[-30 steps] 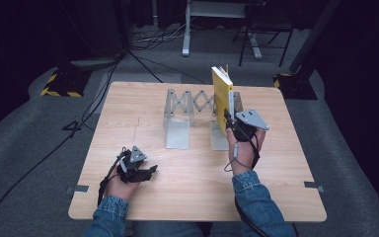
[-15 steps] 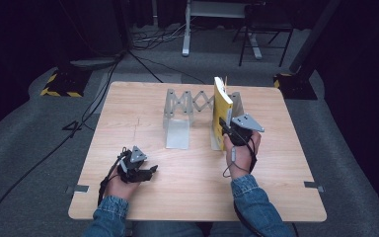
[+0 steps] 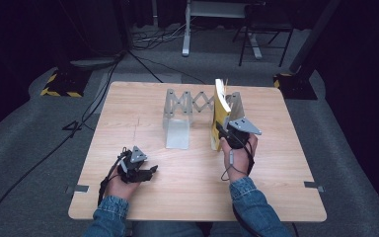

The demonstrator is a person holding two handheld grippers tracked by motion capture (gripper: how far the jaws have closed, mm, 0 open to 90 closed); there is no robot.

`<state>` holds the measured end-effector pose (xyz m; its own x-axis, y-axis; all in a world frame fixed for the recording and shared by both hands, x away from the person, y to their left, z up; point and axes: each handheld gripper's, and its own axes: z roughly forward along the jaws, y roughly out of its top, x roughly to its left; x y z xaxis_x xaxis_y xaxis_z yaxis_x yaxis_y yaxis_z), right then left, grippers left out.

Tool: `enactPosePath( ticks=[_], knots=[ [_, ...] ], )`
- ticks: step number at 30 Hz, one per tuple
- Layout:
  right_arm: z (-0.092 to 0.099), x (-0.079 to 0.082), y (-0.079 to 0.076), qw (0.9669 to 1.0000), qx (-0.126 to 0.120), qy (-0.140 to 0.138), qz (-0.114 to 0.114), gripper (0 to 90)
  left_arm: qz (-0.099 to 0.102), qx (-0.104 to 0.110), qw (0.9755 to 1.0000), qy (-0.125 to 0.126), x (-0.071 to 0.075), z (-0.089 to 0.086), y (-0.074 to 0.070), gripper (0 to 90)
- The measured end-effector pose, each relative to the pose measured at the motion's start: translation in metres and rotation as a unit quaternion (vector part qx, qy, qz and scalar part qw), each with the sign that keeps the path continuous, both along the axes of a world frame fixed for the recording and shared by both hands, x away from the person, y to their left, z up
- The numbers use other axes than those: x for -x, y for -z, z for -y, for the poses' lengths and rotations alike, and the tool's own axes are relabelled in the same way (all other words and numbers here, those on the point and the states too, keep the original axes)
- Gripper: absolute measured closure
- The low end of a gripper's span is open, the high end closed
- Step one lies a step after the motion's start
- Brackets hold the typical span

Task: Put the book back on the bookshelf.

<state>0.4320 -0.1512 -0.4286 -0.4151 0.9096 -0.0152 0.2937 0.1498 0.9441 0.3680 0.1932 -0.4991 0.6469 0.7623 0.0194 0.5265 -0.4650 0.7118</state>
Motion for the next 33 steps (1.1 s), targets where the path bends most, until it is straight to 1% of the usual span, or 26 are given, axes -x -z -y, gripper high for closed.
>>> enactPosePath(
  ticks=[4,7,10,11,12,14,15,17,20,22,24,26,27,29,30,31,33],
  knots=[
    [-0.001,-0.002,0.002,1.0,0.006,0.002,0.003,69.7,0.0,-0.001,1.0,0.0,0.0,0.0,0.0,37.1],
    [0.0,-0.004,0.006,1.0,0.004,0.002,0.001,69.1,0.0,-0.004,1.0,0.001,0.0,0.0,0.0,37.1],
    [0.001,-0.004,0.006,1.0,0.006,0.002,0.0,68.7,0.002,-0.004,1.0,0.0,-0.001,0.0,0.0,37.0],
    [0.002,-0.003,0.004,1.0,0.008,0.0,-0.004,67.6,0.002,-0.004,1.0,0.0,-0.001,0.0,0.0,36.9],
    [0.003,-0.002,0.004,1.0,0.007,0.0,-0.003,66.7,-0.002,0.0,1.0,-0.001,-0.001,0.0,0.001,36.9],
    [0.004,-0.002,0.003,1.0,0.007,0.0,-0.001,65.7,-0.001,0.0,1.0,-0.001,-0.001,0.0,0.001,36.9],
    [0.005,-0.001,0.002,1.0,0.005,-0.002,0.001,63.9,0.001,-0.004,1.0,0.001,-0.001,0.0,0.001,36.9],
    [0.006,0.002,-0.002,1.0,-0.001,-0.001,0.009,56.2,0.0,-0.005,1.0,0.001,-0.001,0.0,0.0,36.8],
    [0.008,0.007,-0.01,0.9997,-0.001,-0.002,0.025,48.1,-0.005,-0.005,1.0,-0.001,0.001,0.0,0.0,36.6],
    [0.01,0.009,-0.014,0.9995,-0.003,-0.004,0.03,43.9,-0.003,-0.016,0.9999,0.001,0.004,-0.001,0.0,35.8],
    [0.015,0.012,-0.019,0.9995,-0.008,-0.005,0.031,40.2,-0.001,-0.022,0.9998,0.002,0.009,-0.002,0.0,35.1],
    [0.021,0.015,-0.025,0.9992,-0.015,-0.015,0.034,37.9,0.003,-0.024,0.9997,-0.001,0.014,-0.006,0.0,35.1],
    [0.024,0.017,-0.028,0.9989,-0.018,-0.024,0.037,36.8,0.003,-0.021,0.9998,-0.003,0.016,-0.007,0.0,35.1],
    [0.028,0.021,-0.033,0.9982,-0.013,-0.039,0.043,35.3,0.0,-0.016,0.9998,-0.007,0.019,-0.01,0.0,35.0],
    [0.033,0.025,-0.038,0.9977,-0.005,-0.053,0.042,33.4,0.003,-0.015,0.9999,-0.007,0.022,-0.011,0.001,34.7],
    [0.033,0.025,-0.038,0.9977,-0.005,-0.053,0.042,33.4,0.003,-0.015,0.9999,-0.007,0.022,-0.011,0.001,34.5],
    [0.04,0.028,-0.042,0.9975,-0.006,-0.063,0.033,32.0,0.002,-0.022,0.9998,-0.004,0.025,-0.012,0.001,34.2]
  ],
)
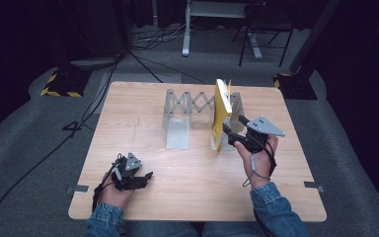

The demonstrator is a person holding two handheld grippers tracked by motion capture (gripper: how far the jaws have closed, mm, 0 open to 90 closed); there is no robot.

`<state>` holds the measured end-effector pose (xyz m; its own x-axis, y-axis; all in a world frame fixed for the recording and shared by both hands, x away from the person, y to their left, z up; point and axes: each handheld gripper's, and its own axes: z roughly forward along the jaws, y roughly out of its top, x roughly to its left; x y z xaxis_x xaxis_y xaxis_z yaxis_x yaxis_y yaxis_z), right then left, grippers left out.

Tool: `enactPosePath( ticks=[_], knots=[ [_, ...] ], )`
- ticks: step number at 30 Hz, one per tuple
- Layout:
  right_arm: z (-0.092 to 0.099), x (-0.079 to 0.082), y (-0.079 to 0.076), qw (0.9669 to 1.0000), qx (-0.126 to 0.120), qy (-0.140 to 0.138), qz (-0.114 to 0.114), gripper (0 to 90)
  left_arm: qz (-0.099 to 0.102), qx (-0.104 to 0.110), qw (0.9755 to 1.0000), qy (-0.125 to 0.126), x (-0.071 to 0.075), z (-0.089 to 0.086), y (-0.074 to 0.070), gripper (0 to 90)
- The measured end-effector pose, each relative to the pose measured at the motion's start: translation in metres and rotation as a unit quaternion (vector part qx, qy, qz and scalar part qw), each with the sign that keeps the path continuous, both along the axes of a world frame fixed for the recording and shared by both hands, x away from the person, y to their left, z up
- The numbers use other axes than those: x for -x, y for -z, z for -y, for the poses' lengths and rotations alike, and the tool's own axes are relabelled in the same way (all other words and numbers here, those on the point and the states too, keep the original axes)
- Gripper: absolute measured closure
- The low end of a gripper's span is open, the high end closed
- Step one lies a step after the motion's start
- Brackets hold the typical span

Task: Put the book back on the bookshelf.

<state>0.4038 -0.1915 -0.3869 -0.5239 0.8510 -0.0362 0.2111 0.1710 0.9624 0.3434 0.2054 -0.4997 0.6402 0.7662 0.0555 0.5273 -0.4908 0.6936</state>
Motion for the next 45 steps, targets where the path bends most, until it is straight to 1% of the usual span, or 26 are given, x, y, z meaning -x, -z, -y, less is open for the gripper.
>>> enactPosePath(
  ticks=[1,2,4,7,8,9,10,11,12,13,15,16,20,25,27,29,30,32,35,36,37,39,42,45],
  knots=[
    [0.002,0.001,-0.001,1.0,-0.001,-0.004,-0.002,31.5,0.002,-0.001,1.0,-0.001,0.001,-0.001,0.0,34.1],
    [0.005,0.003,-0.003,0.9999,-0.005,-0.007,-0.006,30.9,0.001,0.001,1.0,-0.001,0.002,-0.002,0.0,34.0],
    [0.011,0.006,-0.006,0.9998,-0.001,-0.015,-0.01,29.7,-0.002,0.005,1.0,-0.003,0.003,-0.005,0.001,33.5],
    [0.02,0.011,-0.011,0.9994,0.012,-0.029,-0.015,27.8,-0.006,0.011,0.9999,-0.007,0.002,-0.01,0.001,32.4],
    [0.02,0.011,-0.011,0.9994,0.012,-0.029,-0.015,27.8,-0.006,0.013,0.9999,-0.009,0.001,-0.012,0.002,32.4],
    [0.023,0.013,-0.012,0.9993,0.012,-0.032,-0.017,27.3,-0.01,0.02,0.9997,-0.012,0.0,-0.013,0.002,32.0],
    [0.026,0.014,-0.013,0.999,0.014,-0.037,-0.02,26.6,-0.012,0.022,0.9996,-0.012,0.0,-0.014,0.003,31.2],
    [0.028,0.015,-0.013,0.9989,0.015,-0.039,-0.022,26.2,-0.014,0.024,0.9996,-0.012,-0.001,-0.015,0.003,30.6],
    [0.031,0.016,-0.013,0.9987,0.017,-0.041,-0.025,25.6,-0.017,0.03,0.9993,-0.012,-0.002,-0.015,0.004,30.1],
    [0.037,0.018,-0.013,0.9982,0.023,-0.044,-0.033,24.5,-0.014,0.031,0.9993,-0.013,-0.002,-0.016,0.004,28.8],
    [0.042,0.019,-0.011,0.9975,0.025,-0.049,-0.045,23.5,-0.013,0.03,0.9994,-0.012,-0.003,-0.018,0.004,28.5],
    [0.042,0.019,-0.011,0.9975,0.025,-0.049,-0.045,23.5,-0.013,0.03,0.9994,-0.012,-0.003,-0.018,0.004,28.5],
    [0.055,0.021,-0.006,0.9965,0.026,-0.049,-0.062,21.6,-0.015,0.034,0.9992,-0.014,-0.004,-0.018,0.005,28.5],
    [0.074,0.023,0.004,0.9945,0.024,-0.052,-0.088,18.4,-0.013,0.033,0.9993,-0.014,-0.005,-0.018,0.005,28.5],
    [0.081,0.024,0.009,0.9939,0.023,-0.051,-0.095,18.5,-0.011,0.032,0.9993,-0.014,-0.005,-0.018,0.005,28.5],
    [0.09,0.025,0.016,0.9928,0.028,-0.049,-0.106,18.1,-0.012,0.032,0.9993,-0.014,-0.005,-0.019,0.004,28.5],
    [0.09,0.025,0.016,0.9928,0.028,-0.049,-0.106,18.1,-0.013,0.032,0.9993,-0.014,-0.005,-0.019,0.004,28.5],
    [0.096,0.024,0.02,0.992,0.032,-0.047,-0.112,18.1,-0.012,0.029,0.9994,-0.014,-0.005,-0.019,0.004,28.5],
    [0.104,0.023,0.028,0.99,0.038,-0.046,-0.128,17.8,-0.013,0.029,0.9994,-0.015,-0.006,-0.019,0.004,28.4],
    [0.109,0.022,0.034,0.9885,0.045,-0.042,-0.138,17.7,-0.014,0.032,0.9993,-0.015,-0.006,-0.018,0.004,28.4],
    [0.109,0.022,0.034,0.9885,0.045,-0.042,-0.138,17.7,-0.014,0.031,0.9993,-0.015,-0.006,-0.018,0.004,28.4],
    [0.114,0.022,0.042,0.9859,0.052,-0.039,-0.154,17.2,-0.013,0.031,0.9993,-0.015,-0.006,-0.018,0.004,28.4],
    [0.119,0.021,0.053,0.9835,0.054,-0.032,-0.17,16.9,-0.012,0.032,0.9993,-0.017,-0.006,-0.018,0.005,28.4],
    [0.124,0.021,0.065,0.9807,0.056,-0.027,-0.185,16.9,-0.015,0.035,0.9991,-0.019,-0.006,-0.017,0.005,28.4]
  ],
)
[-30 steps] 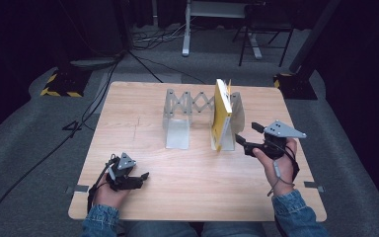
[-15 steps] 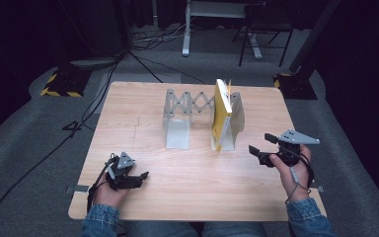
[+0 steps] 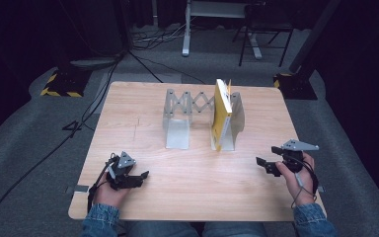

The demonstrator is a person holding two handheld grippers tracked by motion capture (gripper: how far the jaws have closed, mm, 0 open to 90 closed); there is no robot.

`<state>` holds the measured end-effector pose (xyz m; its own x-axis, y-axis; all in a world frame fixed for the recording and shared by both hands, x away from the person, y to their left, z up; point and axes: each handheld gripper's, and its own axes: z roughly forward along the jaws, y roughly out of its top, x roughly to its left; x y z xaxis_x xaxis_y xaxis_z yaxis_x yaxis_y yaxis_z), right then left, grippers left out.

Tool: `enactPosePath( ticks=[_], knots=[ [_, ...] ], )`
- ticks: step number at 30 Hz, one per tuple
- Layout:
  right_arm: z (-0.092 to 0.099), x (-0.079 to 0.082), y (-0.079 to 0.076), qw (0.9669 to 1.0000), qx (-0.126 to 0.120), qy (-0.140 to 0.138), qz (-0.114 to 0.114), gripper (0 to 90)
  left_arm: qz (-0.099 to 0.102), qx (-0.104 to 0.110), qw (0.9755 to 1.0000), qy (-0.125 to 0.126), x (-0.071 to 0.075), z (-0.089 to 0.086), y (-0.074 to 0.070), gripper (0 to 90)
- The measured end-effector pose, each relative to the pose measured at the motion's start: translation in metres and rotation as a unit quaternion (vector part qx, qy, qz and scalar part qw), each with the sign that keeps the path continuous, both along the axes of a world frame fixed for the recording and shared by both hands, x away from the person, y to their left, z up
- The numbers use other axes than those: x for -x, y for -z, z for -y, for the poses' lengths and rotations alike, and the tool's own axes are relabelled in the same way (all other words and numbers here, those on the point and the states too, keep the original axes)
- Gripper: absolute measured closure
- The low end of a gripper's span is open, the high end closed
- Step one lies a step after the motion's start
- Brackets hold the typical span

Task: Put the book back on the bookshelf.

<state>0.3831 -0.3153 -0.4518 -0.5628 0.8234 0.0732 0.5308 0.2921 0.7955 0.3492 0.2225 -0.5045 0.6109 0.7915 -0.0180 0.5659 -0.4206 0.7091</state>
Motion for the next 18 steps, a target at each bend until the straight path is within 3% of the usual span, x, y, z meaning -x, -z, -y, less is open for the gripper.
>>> enactPosePath(
  ticks=[9,14,18],
  knots=[
    [0.003,0.0,0.029,0.9992,0.021,0.006,-0.032,16.9,0.001,-0.001,1.0,0.0,0.0,0.0,0.0,28.4],
    [0.004,0.002,0.039,0.9988,0.03,0.007,-0.039,16.9,0.003,-0.003,1.0,0.001,-0.001,0.0,0.0,28.4],
    [0.004,0.006,0.045,0.9988,0.036,0.012,-0.031,17.2,0.002,-0.003,1.0,0.001,-0.001,0.0,0.0,28.4]
  ],
)
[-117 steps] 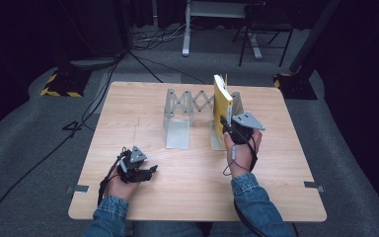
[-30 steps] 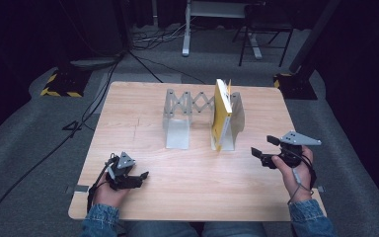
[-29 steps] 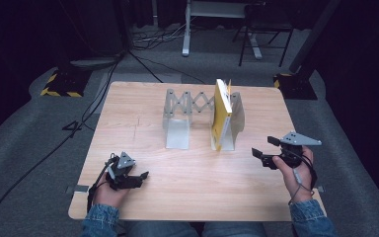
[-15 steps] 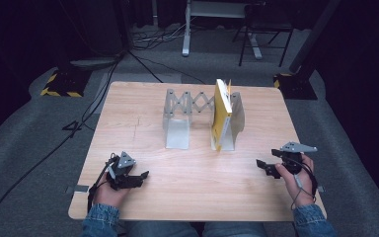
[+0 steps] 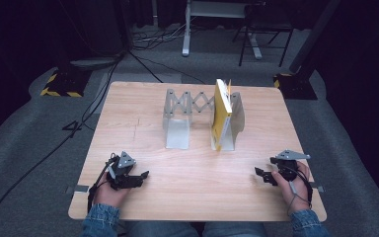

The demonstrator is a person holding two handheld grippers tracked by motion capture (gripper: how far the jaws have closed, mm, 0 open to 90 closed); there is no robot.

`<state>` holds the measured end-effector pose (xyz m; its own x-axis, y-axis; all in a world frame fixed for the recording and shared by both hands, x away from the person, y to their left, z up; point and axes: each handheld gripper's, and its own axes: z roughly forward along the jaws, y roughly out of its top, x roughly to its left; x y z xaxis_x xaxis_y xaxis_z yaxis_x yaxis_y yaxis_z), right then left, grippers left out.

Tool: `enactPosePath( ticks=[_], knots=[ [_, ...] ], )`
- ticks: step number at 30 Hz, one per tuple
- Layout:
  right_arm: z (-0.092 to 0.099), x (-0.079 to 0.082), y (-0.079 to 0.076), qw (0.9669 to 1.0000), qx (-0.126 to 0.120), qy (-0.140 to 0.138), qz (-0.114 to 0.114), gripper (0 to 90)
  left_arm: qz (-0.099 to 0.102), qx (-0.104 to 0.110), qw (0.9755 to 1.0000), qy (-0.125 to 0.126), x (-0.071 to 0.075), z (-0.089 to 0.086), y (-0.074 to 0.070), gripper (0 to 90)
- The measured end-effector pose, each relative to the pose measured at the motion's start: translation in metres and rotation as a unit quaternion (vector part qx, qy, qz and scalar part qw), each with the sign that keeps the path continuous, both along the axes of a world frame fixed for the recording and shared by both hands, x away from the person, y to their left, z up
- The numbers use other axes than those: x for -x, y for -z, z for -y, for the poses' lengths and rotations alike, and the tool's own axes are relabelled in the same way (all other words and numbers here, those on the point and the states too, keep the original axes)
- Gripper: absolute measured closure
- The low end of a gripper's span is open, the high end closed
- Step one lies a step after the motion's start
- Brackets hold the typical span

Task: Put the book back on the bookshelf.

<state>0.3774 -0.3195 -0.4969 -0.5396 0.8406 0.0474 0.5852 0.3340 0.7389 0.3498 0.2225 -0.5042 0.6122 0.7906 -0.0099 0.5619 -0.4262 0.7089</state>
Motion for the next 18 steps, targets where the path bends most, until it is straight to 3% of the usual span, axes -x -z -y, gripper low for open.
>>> enactPosePath(
  ticks=[2,9,18],
  knots=[
    [-0.0004,0.0005,0.0034,1.0,0.004,-0.001,-0.005,17.2,-0.001,0.0,1.0,-0.001,-0.0001,0.0003,-0.0001,28.4],
    [-0.0042,0.0046,0.008,0.9996,0.024,-0.003,0.014,15.5,-0.002,0.0,1.0,0.0,-0.0003,0.0004,-0.0004,28.4],
    [-0.0047,0.0053,0.0081,0.9996,0.024,-0.002,0.012,15.0,-0.004,0.003,1.0,0.001,-0.001,0.0014,0.0002,26.8]
  ],
)
